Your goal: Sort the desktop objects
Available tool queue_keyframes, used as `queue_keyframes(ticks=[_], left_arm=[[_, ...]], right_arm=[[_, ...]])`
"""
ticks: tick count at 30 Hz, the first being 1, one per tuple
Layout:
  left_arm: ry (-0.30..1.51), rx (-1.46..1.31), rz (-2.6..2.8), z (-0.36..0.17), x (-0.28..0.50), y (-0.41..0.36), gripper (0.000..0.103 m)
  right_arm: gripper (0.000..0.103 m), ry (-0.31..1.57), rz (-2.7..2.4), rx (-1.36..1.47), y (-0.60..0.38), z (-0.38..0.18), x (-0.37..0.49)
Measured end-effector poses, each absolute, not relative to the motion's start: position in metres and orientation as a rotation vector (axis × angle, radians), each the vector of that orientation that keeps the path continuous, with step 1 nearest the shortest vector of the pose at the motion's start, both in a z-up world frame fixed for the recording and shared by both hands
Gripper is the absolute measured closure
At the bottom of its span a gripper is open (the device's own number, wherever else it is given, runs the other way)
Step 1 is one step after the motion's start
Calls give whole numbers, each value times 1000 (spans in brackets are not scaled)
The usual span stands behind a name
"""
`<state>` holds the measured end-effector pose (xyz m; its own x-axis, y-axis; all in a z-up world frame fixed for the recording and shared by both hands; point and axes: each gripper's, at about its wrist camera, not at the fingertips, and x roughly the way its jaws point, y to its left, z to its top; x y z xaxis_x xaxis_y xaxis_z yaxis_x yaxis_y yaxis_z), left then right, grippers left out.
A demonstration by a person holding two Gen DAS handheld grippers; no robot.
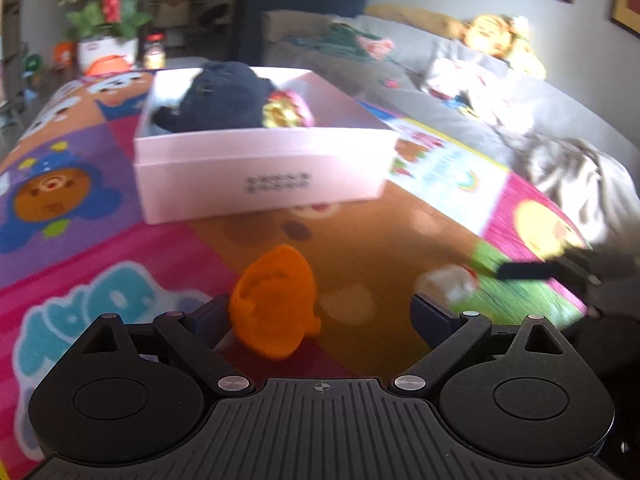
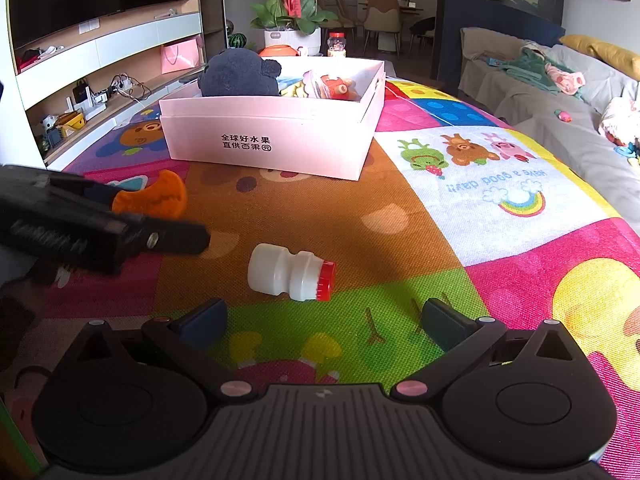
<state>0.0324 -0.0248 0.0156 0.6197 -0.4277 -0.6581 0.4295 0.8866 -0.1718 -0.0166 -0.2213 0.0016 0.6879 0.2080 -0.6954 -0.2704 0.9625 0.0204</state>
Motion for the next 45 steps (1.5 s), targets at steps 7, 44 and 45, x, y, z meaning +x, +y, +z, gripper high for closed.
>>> queue_keyframes(ticks=[7, 44, 45], left_arm=[[732, 54, -448, 16, 29, -26, 6], [461, 59, -334, 90, -27, 13, 48], [434, 71, -342, 98, -26, 8, 47]], right_arm=[[0, 766, 267, -86, -222, 2, -16], [59, 591, 310, -142, -212, 114, -33], [59, 554, 306, -126, -218, 128, -35]])
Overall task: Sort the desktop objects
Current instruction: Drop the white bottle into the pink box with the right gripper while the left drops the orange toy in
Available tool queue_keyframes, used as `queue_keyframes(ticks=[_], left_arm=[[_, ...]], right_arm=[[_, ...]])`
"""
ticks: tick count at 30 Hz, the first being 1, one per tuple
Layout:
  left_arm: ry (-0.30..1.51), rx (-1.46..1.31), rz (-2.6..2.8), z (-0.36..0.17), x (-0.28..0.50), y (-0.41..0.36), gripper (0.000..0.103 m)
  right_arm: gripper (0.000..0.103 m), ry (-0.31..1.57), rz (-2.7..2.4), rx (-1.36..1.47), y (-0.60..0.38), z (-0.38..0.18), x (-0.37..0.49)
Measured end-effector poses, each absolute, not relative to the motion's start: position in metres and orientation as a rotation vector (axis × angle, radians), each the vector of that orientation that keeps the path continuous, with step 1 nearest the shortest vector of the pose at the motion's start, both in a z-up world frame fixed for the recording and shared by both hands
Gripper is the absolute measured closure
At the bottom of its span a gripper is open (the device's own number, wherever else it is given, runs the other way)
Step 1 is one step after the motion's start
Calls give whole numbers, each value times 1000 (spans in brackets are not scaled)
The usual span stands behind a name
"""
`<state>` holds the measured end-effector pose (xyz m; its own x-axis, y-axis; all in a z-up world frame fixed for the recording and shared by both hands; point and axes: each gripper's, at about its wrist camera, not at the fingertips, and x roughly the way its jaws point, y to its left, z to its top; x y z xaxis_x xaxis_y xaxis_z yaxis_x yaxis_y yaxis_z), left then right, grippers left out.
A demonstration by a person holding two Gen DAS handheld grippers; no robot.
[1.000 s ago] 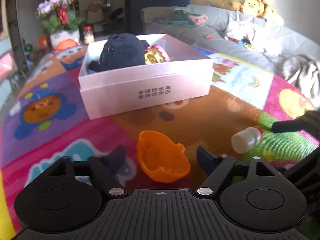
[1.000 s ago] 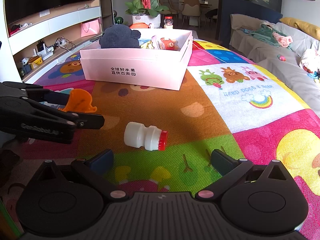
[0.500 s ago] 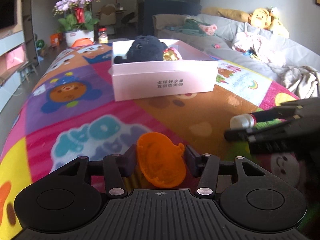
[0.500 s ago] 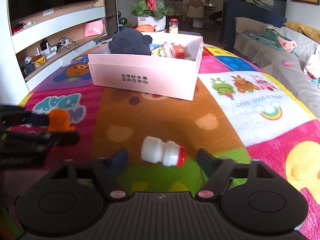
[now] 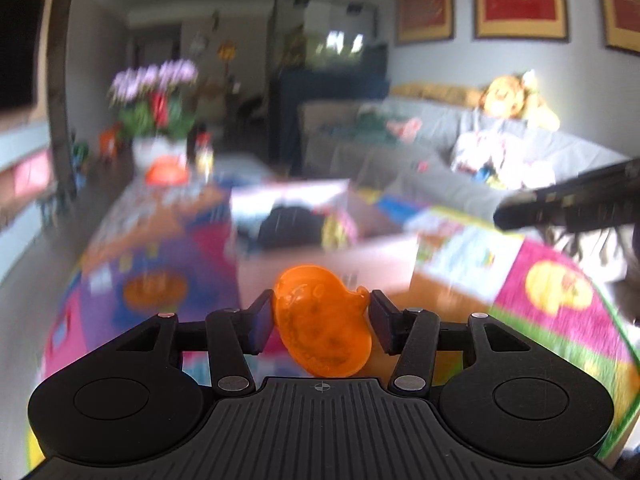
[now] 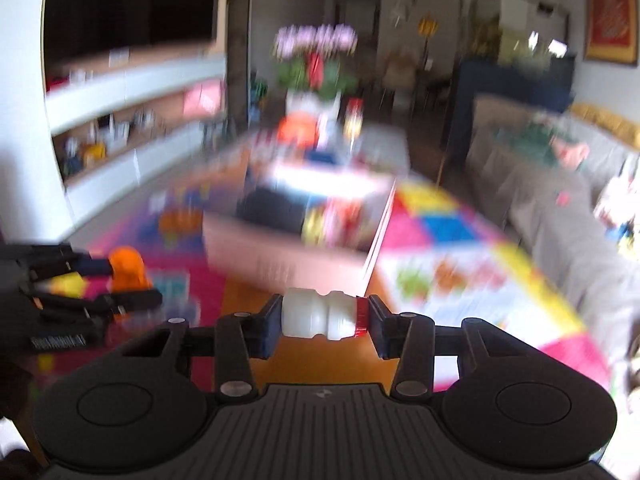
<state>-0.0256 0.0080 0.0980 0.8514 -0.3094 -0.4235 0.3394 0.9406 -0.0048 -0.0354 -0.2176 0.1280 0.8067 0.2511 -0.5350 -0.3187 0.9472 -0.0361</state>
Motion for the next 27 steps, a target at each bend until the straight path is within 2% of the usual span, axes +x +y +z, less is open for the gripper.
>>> queue_keyframes(ticks=[4, 10, 12, 13, 14, 17, 27], left_arm=[[374, 115, -357, 120, -2, -16, 47], [358, 130, -367, 140, 63, -53, 47], [362, 106, -394, 144, 82, -63, 36], [365, 92, -387, 145, 91, -65, 23], [363, 78, -366, 145, 97, -65, 16], [384, 26, -319, 135, 102, -46, 9], [576, 58, -196, 43, 45, 20, 3]], right_arm=[[59, 456, 296, -77, -237, 169, -38], [59, 388, 277, -90, -250, 188, -29], [59, 379, 288, -83, -252, 188, -22], [59, 377, 288, -80, -253, 190, -19], [59, 376, 285, -78, -254, 190, -16], [59, 390, 281, -68, -257, 187, -3], [59, 472, 331, -10, -245, 177, 38]])
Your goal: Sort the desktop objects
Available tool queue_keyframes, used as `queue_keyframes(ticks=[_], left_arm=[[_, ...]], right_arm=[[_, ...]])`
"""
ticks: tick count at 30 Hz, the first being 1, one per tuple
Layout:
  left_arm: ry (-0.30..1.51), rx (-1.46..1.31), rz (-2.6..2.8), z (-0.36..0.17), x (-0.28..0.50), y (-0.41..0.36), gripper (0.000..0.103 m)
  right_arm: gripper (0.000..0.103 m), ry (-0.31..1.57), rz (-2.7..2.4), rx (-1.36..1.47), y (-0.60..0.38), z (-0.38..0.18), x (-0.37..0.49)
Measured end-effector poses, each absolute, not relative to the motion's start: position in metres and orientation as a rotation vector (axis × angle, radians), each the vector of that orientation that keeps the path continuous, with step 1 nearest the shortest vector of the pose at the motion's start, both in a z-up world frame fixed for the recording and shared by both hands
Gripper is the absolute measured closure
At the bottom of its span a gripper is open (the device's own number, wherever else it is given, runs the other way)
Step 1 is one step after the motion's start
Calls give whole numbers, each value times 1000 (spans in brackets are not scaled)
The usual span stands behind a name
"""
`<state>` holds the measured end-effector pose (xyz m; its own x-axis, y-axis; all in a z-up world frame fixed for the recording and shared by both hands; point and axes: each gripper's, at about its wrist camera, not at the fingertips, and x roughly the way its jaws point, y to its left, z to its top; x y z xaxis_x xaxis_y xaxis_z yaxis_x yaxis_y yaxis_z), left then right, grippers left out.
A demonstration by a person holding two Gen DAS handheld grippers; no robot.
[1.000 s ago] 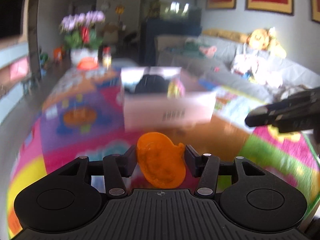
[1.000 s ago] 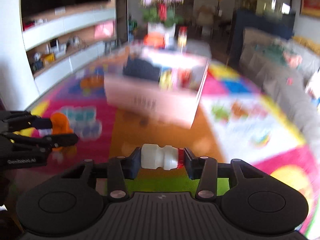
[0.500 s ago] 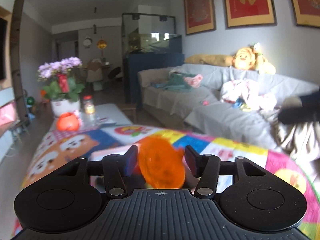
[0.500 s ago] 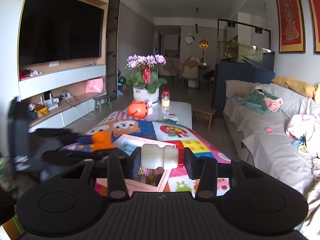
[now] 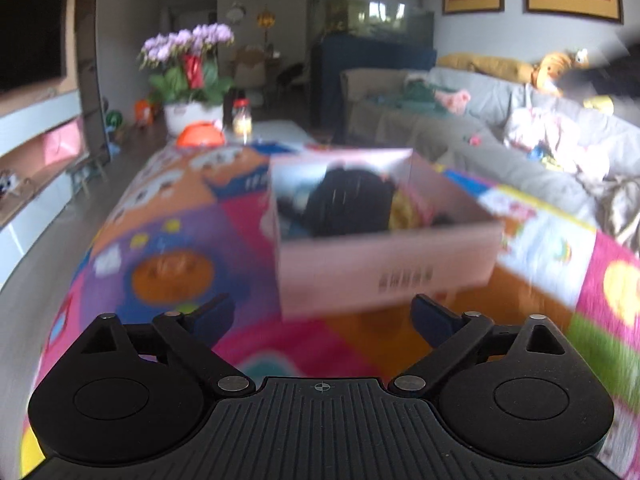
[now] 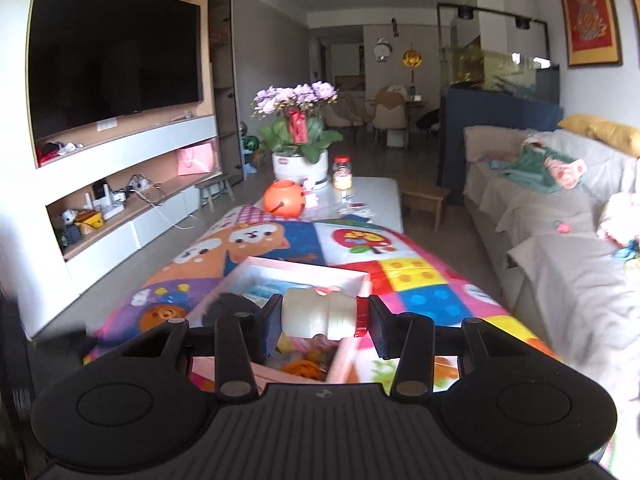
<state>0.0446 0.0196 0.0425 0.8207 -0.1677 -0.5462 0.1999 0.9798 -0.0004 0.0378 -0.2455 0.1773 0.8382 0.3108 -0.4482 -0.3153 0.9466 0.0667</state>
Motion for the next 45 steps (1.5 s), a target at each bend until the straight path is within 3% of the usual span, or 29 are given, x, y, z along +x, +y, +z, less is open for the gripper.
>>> queue_keyframes(ticks=[6, 9, 12, 22, 34, 45], left_arm=[[551, 17, -212, 50, 32, 28, 0], [547, 16, -205, 54, 30, 31, 0], [562, -6, -212, 50, 21, 32, 0], [656, -24, -248, 20, 16, 5, 0], [699, -3, -25, 3, 23, -20, 0], [695, 6, 13, 2, 23, -23, 0]], right_arm=[[59, 443, 317, -45, -201, 192, 98], [50, 508, 252, -75, -181, 190, 137], [48, 564, 219, -30, -184, 181, 152], [0, 590, 221, -18, -224, 120, 56], [0, 817, 210, -49, -225, 12, 9], [0, 752, 240, -79, -225, 6, 28]])
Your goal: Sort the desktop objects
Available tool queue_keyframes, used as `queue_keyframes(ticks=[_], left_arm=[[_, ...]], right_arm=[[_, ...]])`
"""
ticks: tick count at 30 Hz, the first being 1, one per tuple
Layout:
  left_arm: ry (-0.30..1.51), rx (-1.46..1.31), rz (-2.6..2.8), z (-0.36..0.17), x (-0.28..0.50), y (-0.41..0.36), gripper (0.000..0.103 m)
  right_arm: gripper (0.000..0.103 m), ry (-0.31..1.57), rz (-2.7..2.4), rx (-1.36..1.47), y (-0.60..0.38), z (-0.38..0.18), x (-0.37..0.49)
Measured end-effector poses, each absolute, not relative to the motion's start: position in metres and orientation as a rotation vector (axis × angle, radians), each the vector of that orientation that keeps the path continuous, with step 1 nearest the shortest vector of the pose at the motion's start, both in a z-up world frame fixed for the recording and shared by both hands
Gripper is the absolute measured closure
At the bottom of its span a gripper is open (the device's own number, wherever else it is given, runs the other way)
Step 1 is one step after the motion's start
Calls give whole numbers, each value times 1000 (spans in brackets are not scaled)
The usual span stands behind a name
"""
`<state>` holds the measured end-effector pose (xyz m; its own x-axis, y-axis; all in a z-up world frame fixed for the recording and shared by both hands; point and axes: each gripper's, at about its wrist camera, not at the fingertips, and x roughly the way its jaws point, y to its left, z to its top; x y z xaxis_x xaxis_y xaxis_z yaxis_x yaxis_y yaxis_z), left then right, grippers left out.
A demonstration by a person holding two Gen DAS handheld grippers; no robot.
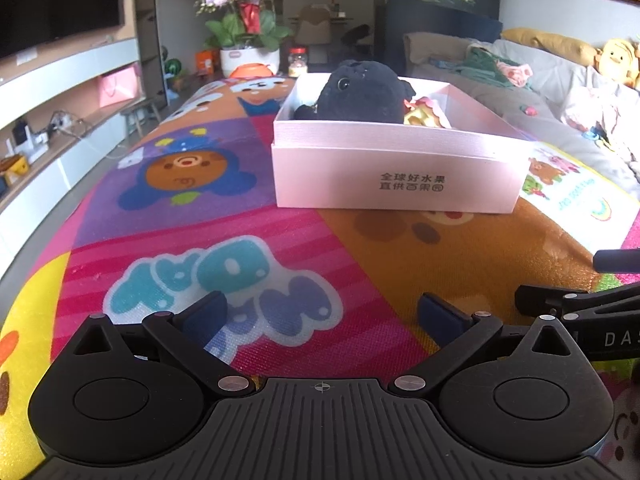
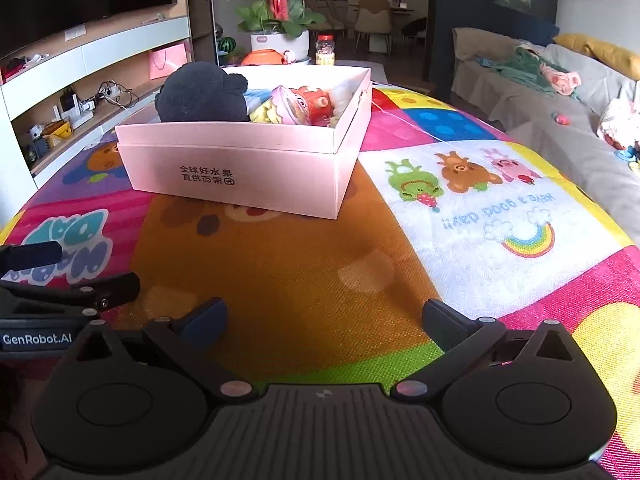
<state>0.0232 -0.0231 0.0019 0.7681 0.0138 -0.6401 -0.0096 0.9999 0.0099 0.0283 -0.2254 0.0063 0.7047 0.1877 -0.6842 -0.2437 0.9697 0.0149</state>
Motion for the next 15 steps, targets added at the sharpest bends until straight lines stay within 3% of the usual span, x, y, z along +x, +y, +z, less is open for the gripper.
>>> queue_keyframes(ticks=[15], left_arm=[[695, 7, 13, 2, 23, -23, 0]], right_arm=[[0, 692, 205, -70, -222, 1, 17]])
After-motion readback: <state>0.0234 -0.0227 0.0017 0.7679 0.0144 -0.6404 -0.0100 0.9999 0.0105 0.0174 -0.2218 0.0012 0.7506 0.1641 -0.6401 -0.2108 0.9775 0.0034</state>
